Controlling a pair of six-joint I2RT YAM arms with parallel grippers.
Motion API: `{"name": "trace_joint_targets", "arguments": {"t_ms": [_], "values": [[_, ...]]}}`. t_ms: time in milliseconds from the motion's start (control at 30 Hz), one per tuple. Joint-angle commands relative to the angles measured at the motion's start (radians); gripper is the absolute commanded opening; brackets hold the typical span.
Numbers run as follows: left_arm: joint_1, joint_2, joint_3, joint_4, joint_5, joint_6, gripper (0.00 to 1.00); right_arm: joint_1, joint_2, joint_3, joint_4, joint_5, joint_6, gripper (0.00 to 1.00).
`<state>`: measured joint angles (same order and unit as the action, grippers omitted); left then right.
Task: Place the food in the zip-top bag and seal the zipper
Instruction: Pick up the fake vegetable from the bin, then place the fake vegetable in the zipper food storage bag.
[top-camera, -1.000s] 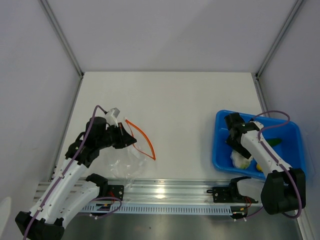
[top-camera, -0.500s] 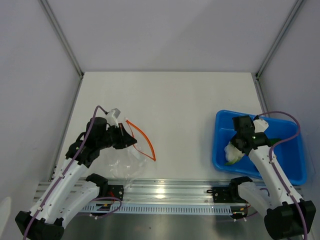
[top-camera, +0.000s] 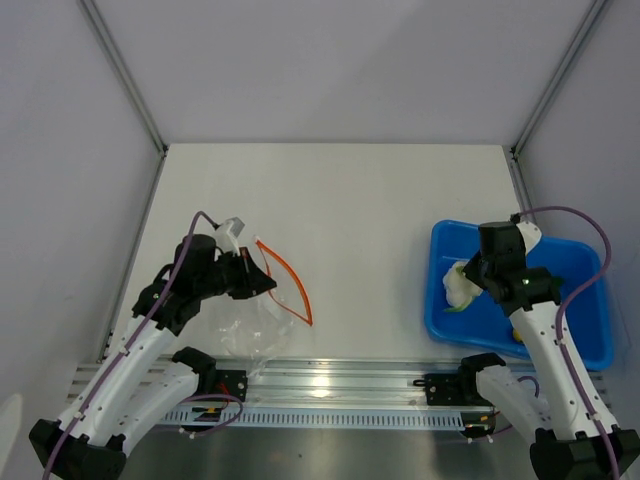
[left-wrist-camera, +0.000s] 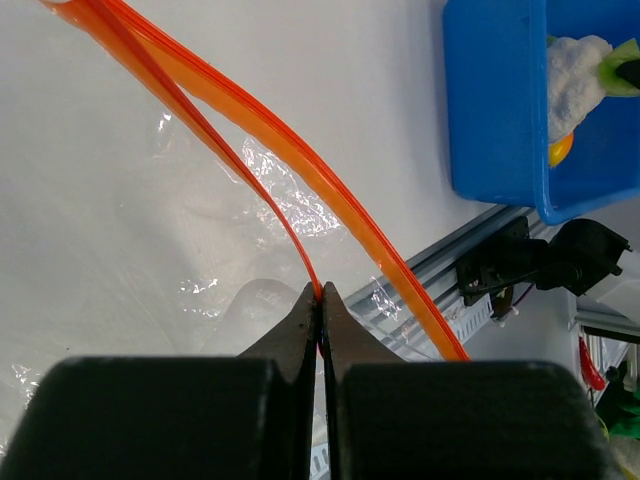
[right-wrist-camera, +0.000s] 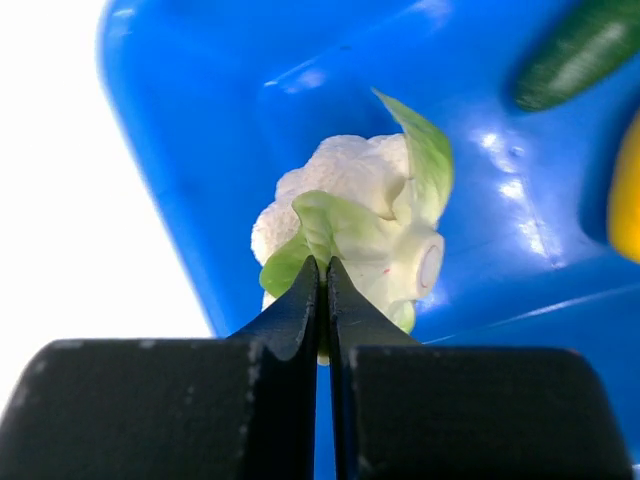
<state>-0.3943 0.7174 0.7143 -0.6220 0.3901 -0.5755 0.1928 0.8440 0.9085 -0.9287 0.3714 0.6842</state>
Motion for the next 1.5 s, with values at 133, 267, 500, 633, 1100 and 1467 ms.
{"name": "trace_joint_targets", "arguments": {"t_ms": [133,267,500,633,1100,1467], "values": [[-0.020,0.007,0.030,0.034,0.046,0.000,0.01,0.057,-0.103,0.145,0.102,-0.265,-0.149,0.00],[-0.037,0.024,0.030,0.059,0.075,-0.006,0.00,0.132,-0.096,0.214,0.166,-0.409,-0.152,0.00],[-0.087,0.057,0.037,0.107,0.118,-0.027,0.00,0.409,-0.013,0.237,0.341,-0.523,-0.135,0.00],[-0.117,0.068,0.045,0.117,0.118,-0.030,0.01,0.591,0.059,0.254,0.447,-0.531,-0.138,0.00],[-0.146,0.007,0.022,0.082,0.092,-0.027,0.00,0.801,0.204,0.251,0.794,-0.647,-0.071,0.00],[-0.146,-0.147,-0.015,0.074,0.084,-0.075,0.00,0.801,0.234,0.104,1.031,-0.666,0.067,0.00]]}}
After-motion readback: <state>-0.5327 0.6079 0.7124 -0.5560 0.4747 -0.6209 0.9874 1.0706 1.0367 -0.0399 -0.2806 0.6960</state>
